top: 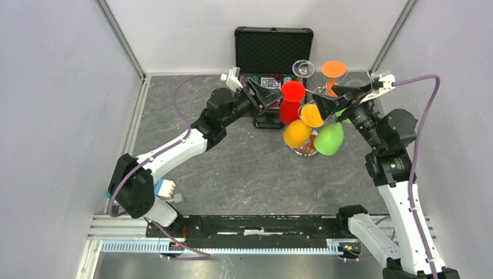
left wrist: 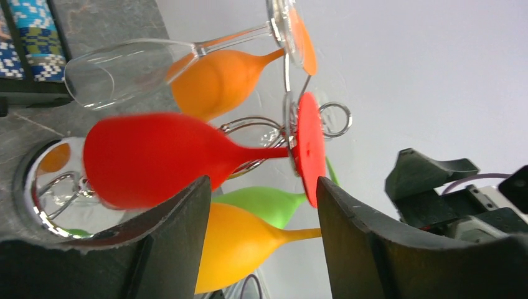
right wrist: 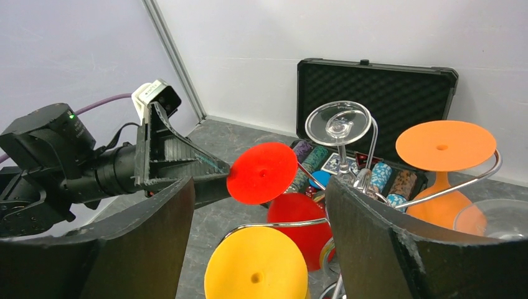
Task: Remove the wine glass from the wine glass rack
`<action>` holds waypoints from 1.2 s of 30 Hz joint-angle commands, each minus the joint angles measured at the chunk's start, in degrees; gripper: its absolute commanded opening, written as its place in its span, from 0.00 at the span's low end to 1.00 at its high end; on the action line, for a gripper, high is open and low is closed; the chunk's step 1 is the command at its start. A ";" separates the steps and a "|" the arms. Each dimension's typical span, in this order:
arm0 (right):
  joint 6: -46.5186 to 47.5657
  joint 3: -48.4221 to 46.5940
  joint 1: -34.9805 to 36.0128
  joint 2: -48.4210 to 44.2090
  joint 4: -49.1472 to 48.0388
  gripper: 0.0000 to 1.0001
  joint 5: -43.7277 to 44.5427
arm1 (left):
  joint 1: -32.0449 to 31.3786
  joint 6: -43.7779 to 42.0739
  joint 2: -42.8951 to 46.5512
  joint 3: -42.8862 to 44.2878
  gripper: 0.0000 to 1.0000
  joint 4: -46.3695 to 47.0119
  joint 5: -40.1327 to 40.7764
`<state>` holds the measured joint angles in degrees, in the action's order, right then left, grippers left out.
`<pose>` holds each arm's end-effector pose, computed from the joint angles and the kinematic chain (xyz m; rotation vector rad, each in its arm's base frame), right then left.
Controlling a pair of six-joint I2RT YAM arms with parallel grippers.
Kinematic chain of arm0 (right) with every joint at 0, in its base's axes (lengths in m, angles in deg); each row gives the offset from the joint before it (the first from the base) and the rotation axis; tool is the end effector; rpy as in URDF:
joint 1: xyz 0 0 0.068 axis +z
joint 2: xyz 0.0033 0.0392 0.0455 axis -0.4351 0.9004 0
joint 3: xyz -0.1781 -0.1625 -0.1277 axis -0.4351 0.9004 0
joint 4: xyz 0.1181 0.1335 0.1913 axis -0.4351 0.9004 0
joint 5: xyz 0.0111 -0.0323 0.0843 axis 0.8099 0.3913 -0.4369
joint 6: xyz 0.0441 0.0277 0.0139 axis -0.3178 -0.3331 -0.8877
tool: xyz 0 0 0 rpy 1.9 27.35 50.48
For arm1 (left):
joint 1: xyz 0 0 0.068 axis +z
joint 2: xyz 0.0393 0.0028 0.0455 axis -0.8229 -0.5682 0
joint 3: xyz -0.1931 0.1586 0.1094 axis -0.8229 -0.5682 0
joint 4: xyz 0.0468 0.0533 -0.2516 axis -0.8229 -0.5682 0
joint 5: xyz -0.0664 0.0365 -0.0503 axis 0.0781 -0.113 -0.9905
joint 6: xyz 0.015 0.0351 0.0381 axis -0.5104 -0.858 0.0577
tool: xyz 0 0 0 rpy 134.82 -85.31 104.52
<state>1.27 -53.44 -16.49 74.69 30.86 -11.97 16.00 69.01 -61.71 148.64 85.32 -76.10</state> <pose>0.1591 0.0391 0.4436 -0.1792 1.3990 0.6899 0.2754 -0.2347 0.3464 -0.2330 1.7900 -1.5299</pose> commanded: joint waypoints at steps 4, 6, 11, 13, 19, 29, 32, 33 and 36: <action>-0.71 1.28 -0.08 -0.69 -1.79 0.81 1.41 | -0.53 4.28 -0.28 3.10 0.65 6.03 -0.01; -0.79 1.35 -0.07 -0.50 -1.85 0.81 1.40 | -0.63 4.57 -0.94 3.67 0.63 6.07 -0.60; -0.87 1.78 -0.07 -0.32 -3.37 0.81 1.61 | -0.87 5.07 -2.28 5.59 0.51 3.76 -1.80; -0.82 2.00 -0.07 -0.36 -3.53 0.81 1.84 | -1.21 3.35 -2.23 6.64 0.51 0.87 -0.67; -0.99 2.74 -0.05 -0.33 -3.71 0.81 4.01 | -2.06 0.91 -2.29 8.41 0.40 -3.61 0.38; -1.26 3.03 -0.08 0.03 -3.81 0.81 4.37 | -2.75 -1.20 -0.47 7.72 0.20 -6.53 1.86; -1.34 3.00 -0.12 0.12 -3.98 0.81 4.40 | -2.76 -1.37 -0.12 7.83 0.11 -6.67 2.00; -1.40 3.01 -0.10 0.12 -3.98 0.81 4.42 | -2.78 -1.30 -0.02 8.02 0.08 -6.71 1.90; -1.37 3.02 -0.12 0.12 -3.98 0.81 4.58 | -2.75 -0.81 0.50 8.63 0.02 -6.83 1.45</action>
<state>0.37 -50.67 -16.49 74.78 29.00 -8.39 13.40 70.60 -63.22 154.87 80.06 -75.69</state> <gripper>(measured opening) 0.810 0.043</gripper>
